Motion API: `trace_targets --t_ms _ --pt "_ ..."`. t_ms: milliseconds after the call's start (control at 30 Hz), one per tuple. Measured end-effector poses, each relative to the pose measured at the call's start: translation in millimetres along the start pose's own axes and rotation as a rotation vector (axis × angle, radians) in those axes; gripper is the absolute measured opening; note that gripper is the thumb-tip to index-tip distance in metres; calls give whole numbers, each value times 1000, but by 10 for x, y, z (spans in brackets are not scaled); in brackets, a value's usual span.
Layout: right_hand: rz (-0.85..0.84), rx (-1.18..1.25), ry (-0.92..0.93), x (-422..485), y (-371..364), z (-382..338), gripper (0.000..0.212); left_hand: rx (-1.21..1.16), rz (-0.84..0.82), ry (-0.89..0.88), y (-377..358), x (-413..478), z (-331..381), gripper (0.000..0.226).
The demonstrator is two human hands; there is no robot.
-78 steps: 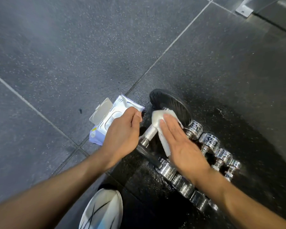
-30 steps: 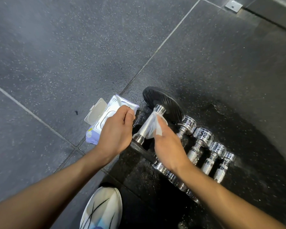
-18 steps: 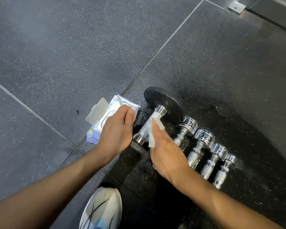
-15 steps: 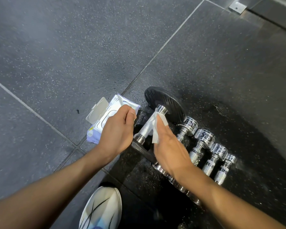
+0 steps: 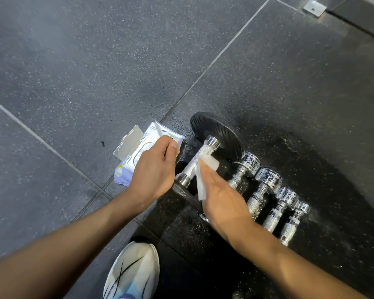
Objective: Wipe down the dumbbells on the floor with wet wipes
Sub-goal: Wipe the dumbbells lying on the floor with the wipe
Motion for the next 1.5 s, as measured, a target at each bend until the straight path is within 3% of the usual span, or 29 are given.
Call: trace_targets --t_ms 100,267,433,533,600,700,767,900,1000,1100,1167,1367,1500 --pt "-37 -70 37 -28 -15 19 89 5 5 -3 8 7 5 31" --pt "199 -268 79 179 234 206 87 10 2 -13 5 -2 8 32" --pt "0 -333 393 18 -24 -19 88 0 9 -13 9 -1 23 33" --pt "128 -424 288 240 191 171 73 -7 5 -5 1 7 0 34" --pt "157 -420 200 302 231 227 79 -5 0 -8 -1 0 8 34" --pt "31 -346 405 145 -17 70 94 -11 -1 -20 15 -9 37 33" --pt "18 -356 511 87 -47 47 89 -9 0 -20 18 -9 34 32" --pt "139 -461 274 332 227 258 84 -10 -13 3 -4 -7 -3 30" --pt "117 -499 343 277 141 168 90 -1 -13 4 1 -10 10 30" --pt "95 -602 643 147 -23 -23 70 16 1 -11 23 -16 44 30" --pt "139 -637 744 165 9 -63 61 14 1 -24 26 -19 51 30" --pt "56 -712 822 347 -142 62 60 0 -4 -17 22 -21 37 30" --pt "110 -802 796 571 -60 -103 34 5 -4 -13 21 -20 49 31"
Point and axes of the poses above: each hand's wrist, its own x-axis towards the middle knuckle, its own y-axis out of the back of the hand, z = x × y, the point moved 7 cm from there along x, towards the middle knuckle, and after that the axes turned 3 degrees about x, right-handed, at the moved point
